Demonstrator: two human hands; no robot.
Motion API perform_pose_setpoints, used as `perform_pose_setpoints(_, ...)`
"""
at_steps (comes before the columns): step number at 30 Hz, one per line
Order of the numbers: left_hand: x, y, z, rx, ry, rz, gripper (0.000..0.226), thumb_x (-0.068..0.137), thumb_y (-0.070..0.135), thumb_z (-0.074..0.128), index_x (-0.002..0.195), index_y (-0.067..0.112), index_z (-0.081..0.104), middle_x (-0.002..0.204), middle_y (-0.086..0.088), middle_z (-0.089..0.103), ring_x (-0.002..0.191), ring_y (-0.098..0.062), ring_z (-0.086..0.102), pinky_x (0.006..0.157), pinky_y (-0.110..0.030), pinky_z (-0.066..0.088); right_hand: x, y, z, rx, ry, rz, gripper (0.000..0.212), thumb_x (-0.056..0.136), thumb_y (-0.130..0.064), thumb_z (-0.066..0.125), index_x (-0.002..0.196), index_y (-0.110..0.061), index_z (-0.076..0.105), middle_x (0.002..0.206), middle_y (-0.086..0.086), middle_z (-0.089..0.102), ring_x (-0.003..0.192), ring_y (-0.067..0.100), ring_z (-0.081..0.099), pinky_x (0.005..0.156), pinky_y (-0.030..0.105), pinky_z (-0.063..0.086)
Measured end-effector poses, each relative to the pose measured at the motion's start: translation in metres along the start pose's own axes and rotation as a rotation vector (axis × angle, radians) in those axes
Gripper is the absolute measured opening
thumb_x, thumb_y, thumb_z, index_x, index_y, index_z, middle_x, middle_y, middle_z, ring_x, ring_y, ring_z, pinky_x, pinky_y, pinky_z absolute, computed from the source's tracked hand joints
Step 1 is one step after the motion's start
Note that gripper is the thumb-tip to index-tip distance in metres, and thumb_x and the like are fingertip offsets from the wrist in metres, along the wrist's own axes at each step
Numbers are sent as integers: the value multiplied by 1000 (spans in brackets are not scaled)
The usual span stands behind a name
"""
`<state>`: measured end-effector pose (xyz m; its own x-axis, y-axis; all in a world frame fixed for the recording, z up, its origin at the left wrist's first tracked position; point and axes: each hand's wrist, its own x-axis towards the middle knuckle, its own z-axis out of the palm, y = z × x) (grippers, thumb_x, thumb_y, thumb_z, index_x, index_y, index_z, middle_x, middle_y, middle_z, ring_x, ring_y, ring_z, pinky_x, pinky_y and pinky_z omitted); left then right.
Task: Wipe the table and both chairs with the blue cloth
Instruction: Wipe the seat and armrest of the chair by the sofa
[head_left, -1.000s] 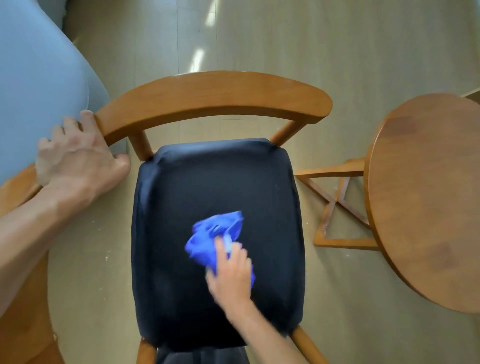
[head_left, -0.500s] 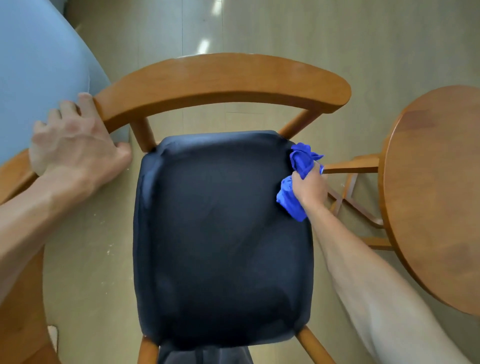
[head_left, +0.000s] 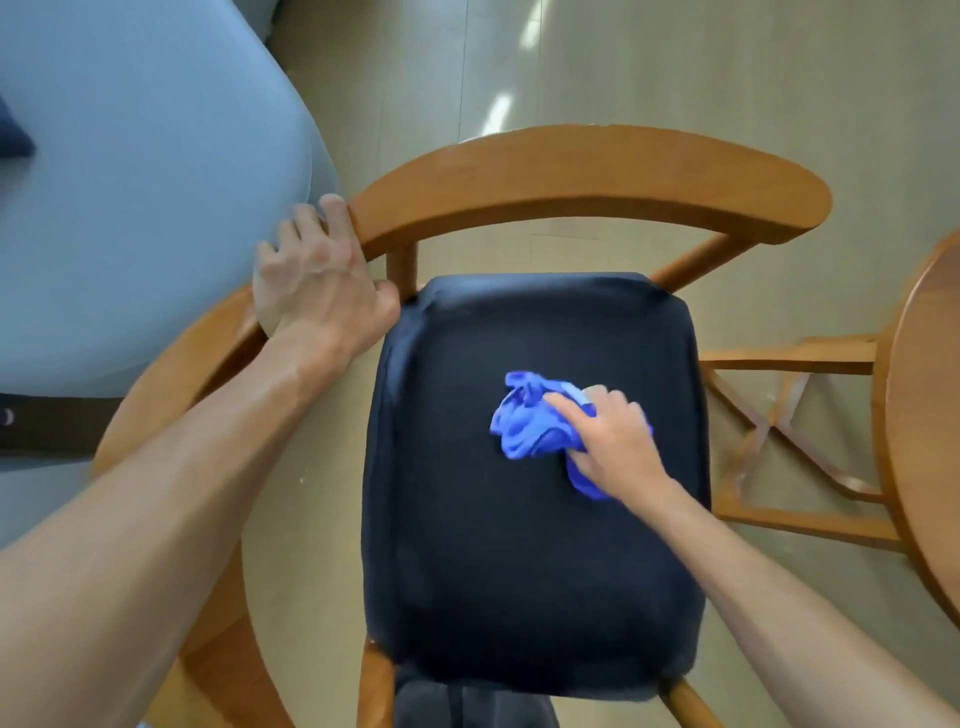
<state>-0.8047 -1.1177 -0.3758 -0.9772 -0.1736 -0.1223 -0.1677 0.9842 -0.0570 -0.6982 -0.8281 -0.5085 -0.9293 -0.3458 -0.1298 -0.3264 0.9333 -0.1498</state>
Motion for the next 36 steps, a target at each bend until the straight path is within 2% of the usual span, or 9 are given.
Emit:
perform_pose_setpoints(5,2,-1,5,19,17,11,64,81,38,52,129,1,34,111,-22,51,96,-39,52,79,-43,40,100,-10,-17,300,75,815,52,90,-30,55,138,-25,37,123,17,43,105,40,48,89,47,41)
perform_pose_setpoints(11,3,1,8,6,22,-2,65,77,34,51,130,0,35,112,-20,52,97,-36,52,78,-41,36,51,-149,26,105,40,163,66,61,-28,75,124,-21,54,98,14,55,68,28,47,56,35,37)
perform_pose_setpoints(16,4,0,8,22,6,7,66,76,35,54,130,2,34,112,-16,52,95,-33,53,74,-37,30,-87,-197,34,73,-250,-559,43,68,-13,40,104,-27,60,84,2,57,60,21,42,55,30,34)
perform_pose_setpoints(18,3,-1,8,39,6,2,66,76,36,54,130,3,34,111,-16,52,94,-31,53,73,-37,32,-65,-187,34,-23,-278,-705,39,65,-15,45,98,-31,58,82,-1,54,60,19,42,55,29,30)
perform_pose_setpoints(21,4,0,10,36,17,5,64,75,34,54,128,2,35,109,-16,53,91,-32,53,71,-36,27,26,-181,28,-85,-129,-595,45,48,-18,71,91,-28,61,79,3,53,58,22,44,52,29,31)
perform_pose_setpoints(25,6,0,13,32,13,7,67,78,42,52,128,2,35,108,-16,53,91,-31,53,71,-37,31,158,-162,3,-154,86,-63,35,40,-10,78,69,-14,60,66,8,54,51,24,47,50,26,29)
perform_pose_setpoints(28,7,0,13,40,12,-9,65,75,39,55,126,2,39,105,-14,54,88,-29,53,69,-36,28,158,-171,-1,-198,7,36,30,48,-20,79,72,-15,61,69,6,56,56,23,49,53,28,27)
perform_pose_setpoints(31,5,-1,10,31,1,-13,63,72,31,55,126,1,39,104,-15,54,87,-30,53,68,-36,25,57,-213,16,-79,-244,-250,33,50,-22,75,79,-20,60,79,8,55,62,25,47,55,33,34)
perform_pose_setpoints(36,4,0,8,45,0,-10,63,74,33,54,127,2,37,106,-16,54,89,-30,53,69,-36,27,-63,-260,29,-245,-802,-904,19,89,-32,55,107,-27,61,103,4,54,82,23,48,81,37,45)
